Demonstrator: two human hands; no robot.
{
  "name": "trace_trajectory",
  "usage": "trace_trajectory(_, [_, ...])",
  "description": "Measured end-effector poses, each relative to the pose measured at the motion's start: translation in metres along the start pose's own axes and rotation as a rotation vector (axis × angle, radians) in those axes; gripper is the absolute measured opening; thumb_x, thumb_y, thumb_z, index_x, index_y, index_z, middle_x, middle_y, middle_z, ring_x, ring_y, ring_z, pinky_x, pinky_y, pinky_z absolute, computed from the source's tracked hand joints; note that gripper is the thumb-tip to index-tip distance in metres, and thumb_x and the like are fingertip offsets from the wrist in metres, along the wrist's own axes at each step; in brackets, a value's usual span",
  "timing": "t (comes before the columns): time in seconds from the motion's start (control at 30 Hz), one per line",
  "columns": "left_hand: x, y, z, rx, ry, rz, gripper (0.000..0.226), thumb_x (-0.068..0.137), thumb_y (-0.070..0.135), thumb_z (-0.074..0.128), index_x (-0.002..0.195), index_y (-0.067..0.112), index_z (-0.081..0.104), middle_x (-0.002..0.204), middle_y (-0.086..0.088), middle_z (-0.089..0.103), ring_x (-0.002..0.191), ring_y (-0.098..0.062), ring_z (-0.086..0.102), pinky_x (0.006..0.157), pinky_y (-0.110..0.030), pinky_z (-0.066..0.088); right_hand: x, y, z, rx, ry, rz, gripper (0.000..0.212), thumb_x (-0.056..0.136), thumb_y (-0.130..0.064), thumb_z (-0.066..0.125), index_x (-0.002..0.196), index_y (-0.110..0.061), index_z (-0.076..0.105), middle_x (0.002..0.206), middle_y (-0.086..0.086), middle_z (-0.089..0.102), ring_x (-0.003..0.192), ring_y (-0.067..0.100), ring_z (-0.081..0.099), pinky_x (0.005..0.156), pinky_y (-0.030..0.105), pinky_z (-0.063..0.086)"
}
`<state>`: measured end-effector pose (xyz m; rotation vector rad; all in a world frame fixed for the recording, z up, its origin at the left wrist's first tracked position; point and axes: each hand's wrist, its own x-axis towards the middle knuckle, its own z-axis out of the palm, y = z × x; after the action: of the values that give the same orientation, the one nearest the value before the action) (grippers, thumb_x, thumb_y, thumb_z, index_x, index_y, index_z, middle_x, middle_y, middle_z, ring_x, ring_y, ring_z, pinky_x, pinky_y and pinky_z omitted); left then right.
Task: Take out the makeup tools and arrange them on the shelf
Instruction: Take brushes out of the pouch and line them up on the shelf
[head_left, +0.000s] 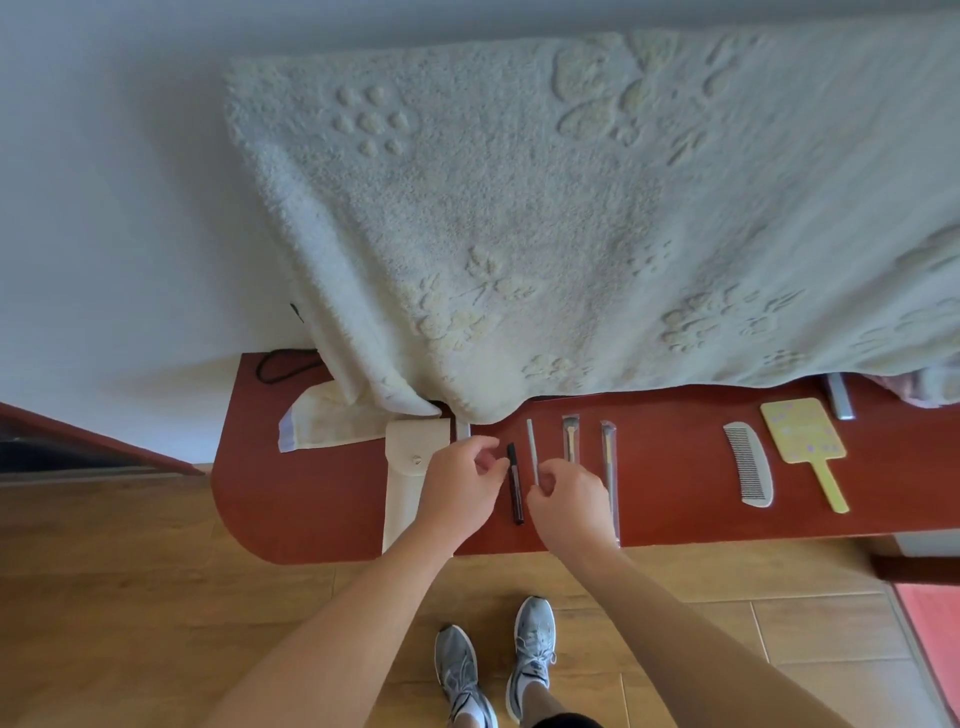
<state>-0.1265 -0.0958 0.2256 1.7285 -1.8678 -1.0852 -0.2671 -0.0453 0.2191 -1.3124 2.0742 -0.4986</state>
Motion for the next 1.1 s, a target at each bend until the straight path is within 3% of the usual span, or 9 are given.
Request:
trace_trajectory(0.1, [0.007,0.021,-0.001,-0.108,0.033,-0.037,0.029,0.089,0.030,0.070,0.116,0.022,0.066,0.084,0.012,0.067,0.082,0.001,0.061,0.075,-0.013,0.046,-0.014,-0.006,-0.003,0.059,-0.006,-0.034,0.010,0.082,-0.013,0.055,0.075,-0.019,0.060,0.069,-0.005,0.058,0.063,0.013,0.055,0.055,0.027,0.049])
trace_trajectory(0.27, [0.011,0.045,-0.003,-0.184,0.086,-0.058,0.022,0.084,0.020,0.073,0.105,0.022,0.070,0.079,0.012,0.066,0.080,0.002,0.061,0.070,-0.010,0.042,-0.030,-0.018,-0.011,0.140,0.011,-0.077,0.010,0.083,-0.014,0.055,0.078,-0.020,0.061,0.071,-0.007,0.058,0.063,0.012,0.054,0.053,0.019,0.042])
trace_trajectory(0.5, [0.008,0.057,-0.008,-0.228,0.109,-0.037,0.019,0.079,0.012,0.077,0.096,0.020,0.073,0.077,0.013,0.067,0.072,0.009,0.061,0.065,-0.003,0.042,-0.031,-0.021,-0.017,0.122,0.046,-0.076,0.010,0.083,-0.015,0.054,0.077,-0.021,0.060,0.070,-0.006,0.058,0.064,0.013,0.054,0.054,0.023,0.043])
trace_trajectory(0.73, [0.005,0.058,-0.013,-0.223,0.103,-0.046,0.023,0.078,0.008,0.076,0.095,0.023,0.075,0.076,0.014,0.066,0.072,0.003,0.062,0.068,-0.011,0.043,-0.036,-0.029,-0.017,0.163,0.029,-0.059,0.009,0.082,-0.016,0.055,0.082,-0.023,0.060,0.068,-0.007,0.061,0.060,0.011,0.058,0.052,0.024,0.049])
trace_trajectory(0.9, [0.000,0.057,-0.016,-0.242,0.103,-0.061,0.023,0.079,0.006,0.076,0.099,0.017,0.077,0.079,0.012,0.068,0.076,0.001,0.063,0.068,-0.005,0.045,-0.041,-0.035,-0.019,0.160,0.002,-0.046,0.010,0.080,-0.011,0.055,0.079,-0.021,0.057,0.066,-0.005,0.060,0.058,0.011,0.054,0.048,0.017,0.039])
trace_trajectory(1.03, [0.007,0.065,-0.033,-0.305,0.197,-0.038,0.026,0.080,0.007,0.073,0.084,0.031,0.066,0.070,0.008,0.061,0.066,-0.009,0.055,0.076,-0.023,0.049,-0.056,-0.030,-0.011,0.101,-0.100,-0.006,0.012,0.077,-0.008,0.054,0.074,-0.019,0.056,0.070,-0.004,0.060,0.060,0.009,0.054,0.049,0.016,0.040])
trace_trajectory(1.1, [0.019,0.073,-0.049,-0.359,0.244,-0.039,0.024,0.080,0.006,0.074,0.083,0.029,0.068,0.071,0.009,0.063,0.064,-0.007,0.056,0.073,-0.015,0.049,-0.067,-0.023,-0.004,0.101,-0.123,0.030,0.014,0.080,-0.008,0.055,0.074,-0.021,0.056,0.069,-0.006,0.060,0.059,0.007,0.055,0.049,0.017,0.044])
